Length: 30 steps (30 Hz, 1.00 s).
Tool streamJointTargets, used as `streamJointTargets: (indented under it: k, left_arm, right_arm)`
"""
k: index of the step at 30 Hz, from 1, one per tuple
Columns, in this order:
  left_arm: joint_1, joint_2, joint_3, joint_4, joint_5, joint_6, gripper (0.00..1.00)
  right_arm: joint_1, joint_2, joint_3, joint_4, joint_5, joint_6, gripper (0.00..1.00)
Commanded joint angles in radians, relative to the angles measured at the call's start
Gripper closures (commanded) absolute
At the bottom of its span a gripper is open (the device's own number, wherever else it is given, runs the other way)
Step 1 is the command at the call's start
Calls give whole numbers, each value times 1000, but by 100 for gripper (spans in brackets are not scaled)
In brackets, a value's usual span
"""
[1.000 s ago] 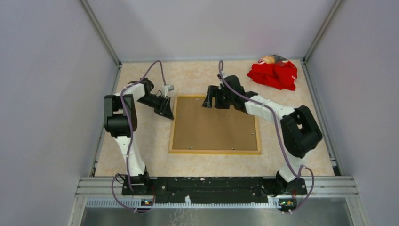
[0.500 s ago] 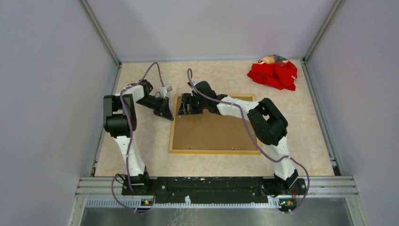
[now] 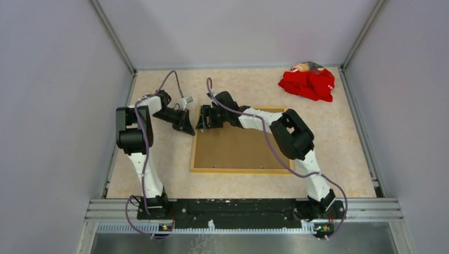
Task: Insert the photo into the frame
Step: Install the photo frame at the center of the board.
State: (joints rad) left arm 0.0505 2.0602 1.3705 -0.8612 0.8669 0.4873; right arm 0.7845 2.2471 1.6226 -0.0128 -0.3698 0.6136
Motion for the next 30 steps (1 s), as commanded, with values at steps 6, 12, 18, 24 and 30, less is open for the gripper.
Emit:
streamJointTargets:
  k: [6,12,18,24,30]
  left_arm:
    - [-19,26,-31,74,-55,19,92]
    - [-19,24,-27,74,-60,15,92]
    - [-18,22,-22,74,-58,11,93]
    - [-19,21,-21,74,-60,10,93]
    - [-18,17,-21,73,-59,10,93]
  right_arm:
    - [12,59,57,38,-45,25,34]
    - [26,57,49,47,-66,34,35]
    - [39,46,25,60,-66,40,35]
    - [40,47,19,68,-64,47,35]
    - [42,55,24,80,-74,67,35]
